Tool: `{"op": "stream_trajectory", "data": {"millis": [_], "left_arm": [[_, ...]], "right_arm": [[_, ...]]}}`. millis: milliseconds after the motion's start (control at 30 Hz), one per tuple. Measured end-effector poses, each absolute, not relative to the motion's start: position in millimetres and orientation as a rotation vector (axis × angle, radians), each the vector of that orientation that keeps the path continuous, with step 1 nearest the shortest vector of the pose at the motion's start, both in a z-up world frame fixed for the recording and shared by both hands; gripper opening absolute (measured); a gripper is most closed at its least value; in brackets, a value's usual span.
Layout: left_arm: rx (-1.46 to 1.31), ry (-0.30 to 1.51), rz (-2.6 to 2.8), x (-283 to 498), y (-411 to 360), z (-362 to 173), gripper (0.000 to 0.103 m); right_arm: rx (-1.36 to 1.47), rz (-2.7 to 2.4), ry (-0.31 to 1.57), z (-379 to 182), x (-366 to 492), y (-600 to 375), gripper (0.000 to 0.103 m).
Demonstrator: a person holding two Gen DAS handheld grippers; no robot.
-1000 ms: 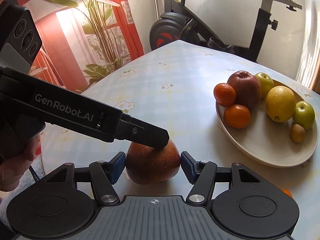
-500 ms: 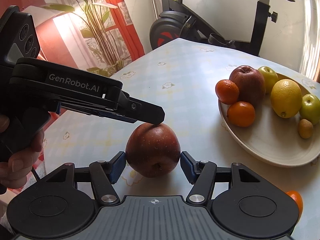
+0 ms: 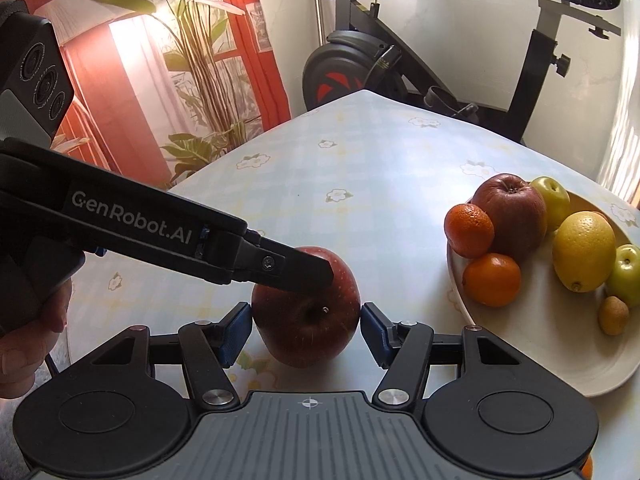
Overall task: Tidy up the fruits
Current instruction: 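Grasp the red apple between both tools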
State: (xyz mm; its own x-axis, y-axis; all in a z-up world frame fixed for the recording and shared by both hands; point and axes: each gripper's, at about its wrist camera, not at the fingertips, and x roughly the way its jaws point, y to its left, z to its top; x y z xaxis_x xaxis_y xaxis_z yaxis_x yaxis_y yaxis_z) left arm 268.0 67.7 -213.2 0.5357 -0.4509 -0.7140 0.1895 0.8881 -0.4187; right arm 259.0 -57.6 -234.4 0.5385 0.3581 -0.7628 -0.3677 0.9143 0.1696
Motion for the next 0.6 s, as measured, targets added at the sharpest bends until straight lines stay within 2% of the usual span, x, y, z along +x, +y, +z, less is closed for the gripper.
{"op": "stream_trajectory", "data": {"millis": [167, 600], "left_arm": [[-0.345, 0.932, -0.369, 274.5, 77.4, -215.6, 0.045], [-0.372, 0.946, -0.363, 281.2, 84.3, -222.4, 0.044]], "right_arm": [[0.005, 0.427, 0.91, -237.8, 262.8, -60.6, 0.056], [0.052, 0.442, 0.943, -247.7, 279.6, -57.9, 0.053]]}}
